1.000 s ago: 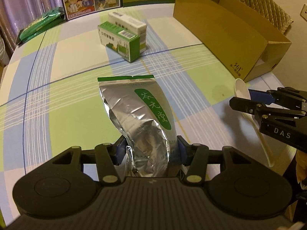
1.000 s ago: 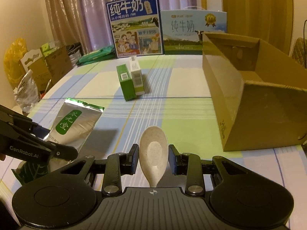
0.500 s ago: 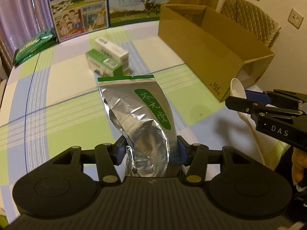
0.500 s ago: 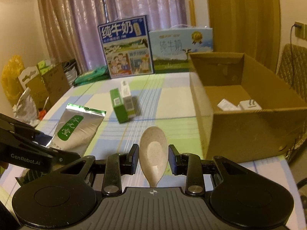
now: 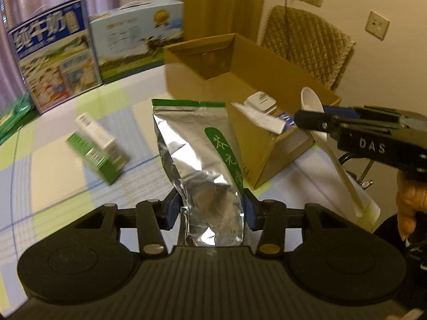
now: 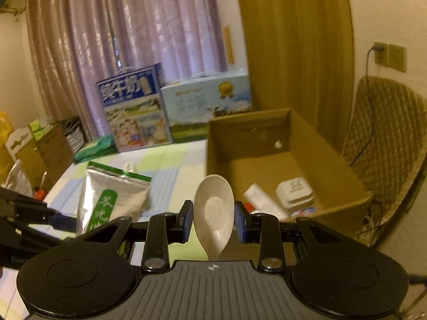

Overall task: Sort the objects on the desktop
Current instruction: 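Carry the foil bag and spoon over the cardboard box with both tools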

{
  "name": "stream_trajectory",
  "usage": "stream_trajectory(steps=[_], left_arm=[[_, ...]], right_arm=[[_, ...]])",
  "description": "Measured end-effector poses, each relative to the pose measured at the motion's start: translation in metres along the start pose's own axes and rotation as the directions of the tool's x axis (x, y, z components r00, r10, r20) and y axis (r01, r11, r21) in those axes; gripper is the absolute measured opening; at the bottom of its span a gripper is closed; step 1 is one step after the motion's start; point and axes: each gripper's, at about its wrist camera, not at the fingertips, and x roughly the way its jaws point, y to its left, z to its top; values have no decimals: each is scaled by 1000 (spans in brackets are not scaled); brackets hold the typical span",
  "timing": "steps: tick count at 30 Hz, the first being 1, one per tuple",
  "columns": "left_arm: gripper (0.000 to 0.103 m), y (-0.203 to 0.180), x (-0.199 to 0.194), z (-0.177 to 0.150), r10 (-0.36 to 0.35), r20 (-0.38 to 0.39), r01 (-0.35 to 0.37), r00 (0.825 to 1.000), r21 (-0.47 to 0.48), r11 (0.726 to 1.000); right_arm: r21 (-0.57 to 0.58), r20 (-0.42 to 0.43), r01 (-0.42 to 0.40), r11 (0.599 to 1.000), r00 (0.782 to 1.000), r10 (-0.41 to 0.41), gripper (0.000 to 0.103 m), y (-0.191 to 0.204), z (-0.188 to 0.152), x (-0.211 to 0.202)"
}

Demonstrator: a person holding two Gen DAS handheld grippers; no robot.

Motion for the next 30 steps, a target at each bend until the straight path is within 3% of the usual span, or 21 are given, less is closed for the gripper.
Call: stream_trajectory(steps=[9, 16, 30], left_arm=[[40, -12, 28, 6, -33, -38, 34, 999, 14, 999], [40, -10, 23, 18, -40, -41, 41, 998, 21, 999], [40, -37, 22, 113, -103, 8, 103, 995, 62, 993]], right_arm=[[34, 1, 17, 999, 1000, -17, 30, -25, 4, 3], [50, 11, -1, 999, 1000, 0, 30, -30, 12, 4], [60, 39, 29, 998, 999, -31, 30, -72, 69, 13]])
